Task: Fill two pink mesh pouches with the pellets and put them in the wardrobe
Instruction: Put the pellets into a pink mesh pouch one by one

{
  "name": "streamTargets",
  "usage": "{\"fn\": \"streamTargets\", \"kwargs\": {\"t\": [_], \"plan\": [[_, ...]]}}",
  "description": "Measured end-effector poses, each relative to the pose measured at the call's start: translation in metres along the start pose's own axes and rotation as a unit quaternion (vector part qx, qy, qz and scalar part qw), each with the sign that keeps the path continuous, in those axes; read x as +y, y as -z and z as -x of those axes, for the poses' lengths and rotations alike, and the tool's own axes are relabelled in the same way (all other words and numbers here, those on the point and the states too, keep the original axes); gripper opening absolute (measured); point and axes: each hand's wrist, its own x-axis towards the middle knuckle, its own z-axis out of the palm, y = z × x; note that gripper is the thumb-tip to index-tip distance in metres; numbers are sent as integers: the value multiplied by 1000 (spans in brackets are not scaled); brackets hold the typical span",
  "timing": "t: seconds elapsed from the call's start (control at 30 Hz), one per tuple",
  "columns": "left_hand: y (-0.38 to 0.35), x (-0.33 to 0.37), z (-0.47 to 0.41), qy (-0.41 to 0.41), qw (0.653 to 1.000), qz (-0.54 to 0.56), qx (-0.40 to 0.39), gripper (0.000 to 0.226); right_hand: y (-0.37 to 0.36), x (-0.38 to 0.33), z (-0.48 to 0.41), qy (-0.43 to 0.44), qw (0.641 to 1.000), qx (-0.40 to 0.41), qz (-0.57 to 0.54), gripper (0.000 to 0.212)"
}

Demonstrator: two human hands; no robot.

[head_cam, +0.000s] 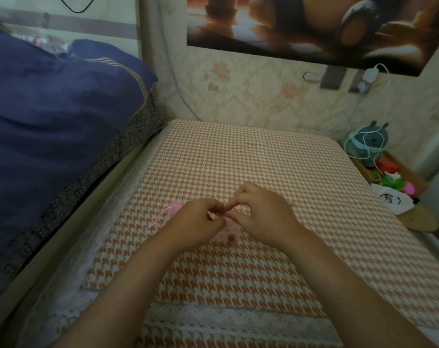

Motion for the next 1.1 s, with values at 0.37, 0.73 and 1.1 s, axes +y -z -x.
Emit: {"fn": "streamTargets", "kwargs": {"t": [0.37,0.73,1.1], "plan": [[-7,9,-5,-26,1000,12,-13,18,15,9,10,-62,996,-65,-22,40],[-42,10,-33,-14,996,-92,-7,22,38,54,55,-111,990,-38,-77,46],[-71,6,-47,-63,982,-178,-26,10,40,62,64,-118,990,-41,-63,38]]}}
